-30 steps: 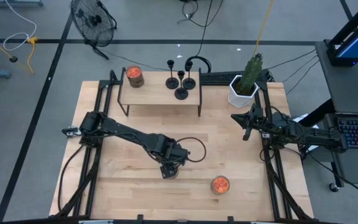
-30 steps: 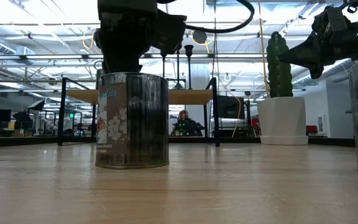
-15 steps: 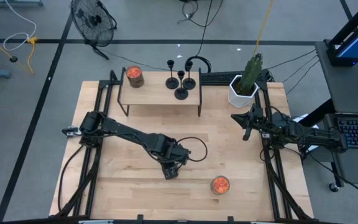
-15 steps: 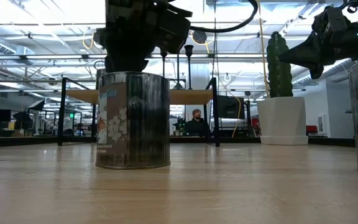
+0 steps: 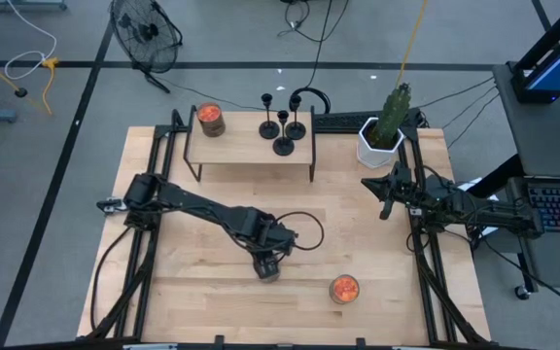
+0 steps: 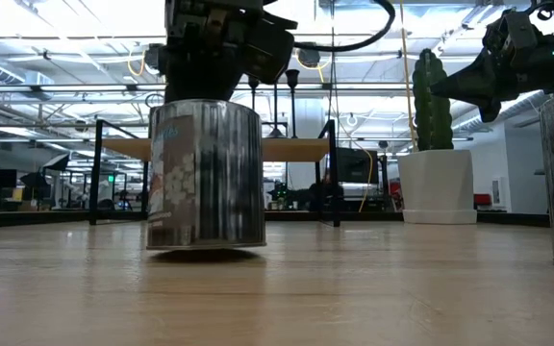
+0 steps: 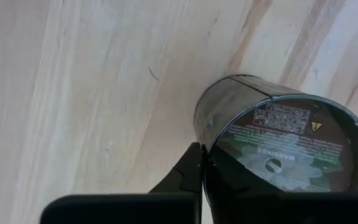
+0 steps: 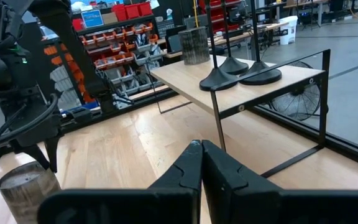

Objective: Pick & Place candle stick holders
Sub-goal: Put the white scented candle on the shelf

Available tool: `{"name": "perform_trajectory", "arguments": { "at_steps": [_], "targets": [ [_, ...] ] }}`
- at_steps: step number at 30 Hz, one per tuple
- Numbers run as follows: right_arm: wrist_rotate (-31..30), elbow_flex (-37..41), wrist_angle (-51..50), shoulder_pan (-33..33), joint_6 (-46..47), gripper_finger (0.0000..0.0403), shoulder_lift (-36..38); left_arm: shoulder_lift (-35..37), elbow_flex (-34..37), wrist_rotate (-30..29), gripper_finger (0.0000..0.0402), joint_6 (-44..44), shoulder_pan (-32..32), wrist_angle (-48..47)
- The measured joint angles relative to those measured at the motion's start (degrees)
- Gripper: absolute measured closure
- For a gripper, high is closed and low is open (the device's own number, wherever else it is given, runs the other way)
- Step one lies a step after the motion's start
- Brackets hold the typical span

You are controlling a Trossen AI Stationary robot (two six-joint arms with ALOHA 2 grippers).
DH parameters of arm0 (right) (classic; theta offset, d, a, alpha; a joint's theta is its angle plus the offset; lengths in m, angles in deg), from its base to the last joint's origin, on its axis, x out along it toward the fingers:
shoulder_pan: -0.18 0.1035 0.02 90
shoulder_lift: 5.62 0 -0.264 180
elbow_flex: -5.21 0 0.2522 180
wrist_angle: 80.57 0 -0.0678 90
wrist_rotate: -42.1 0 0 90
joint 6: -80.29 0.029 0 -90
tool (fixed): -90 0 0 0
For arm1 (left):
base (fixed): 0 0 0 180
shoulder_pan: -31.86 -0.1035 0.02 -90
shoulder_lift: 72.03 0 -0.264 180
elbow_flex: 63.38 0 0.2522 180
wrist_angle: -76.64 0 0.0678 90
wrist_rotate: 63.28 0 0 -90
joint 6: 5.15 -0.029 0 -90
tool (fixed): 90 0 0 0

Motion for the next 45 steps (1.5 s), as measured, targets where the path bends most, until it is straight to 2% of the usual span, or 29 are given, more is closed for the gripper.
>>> {"name": "perform_trajectory", "arguments": {
  "at_steps": [8, 13, 21, 26, 30, 34, 45],
  "targets": [
    [0.01, 0.00, 0.00, 0.00, -0.17, 0.0403, -0.01, 6.66, -0.02, -0.25, 0.0399, -0.63, -1.93, -5.10],
    [0.00, 0.00, 0.00, 0.00, -0.17, 0.0403, -0.02, 13.40, -0.16, 0.17, 0.0400, 0.53, -3.05, -7.36],
    [-0.01, 0.00, 0.00, 0.02, -0.25, 0.0403, -0.02, 24.37, -0.17, -0.85, 0.0400, 12.16, -3.06, -14.35],
    [-0.02, 0.00, 0.02, 0.00, -0.42, 0.0403, -0.02, 28.83, -0.22, -3.34, 0.0400, 19.67, -2.38, -16.68],
    [-0.08, 0.00, 0.09, 0.00, -0.43, 0.0403, -0.02, 30.38, -0.28, -4.42, 0.0401, 22.27, -2.58, -20.14],
    [-0.37, 0.00, 0.09, 0.01, -0.43, 0.0403, -0.02, 30.37, -0.71, -6.04, 0.0401, 20.91, -5.15, -22.62],
    [-0.50, 0.00, 0.04, 0.01, -0.44, 0.0403, -0.02, 30.47, -6.34, -7.42, 0.0401, 5.93, -19.51, -25.23]
  ]
}}
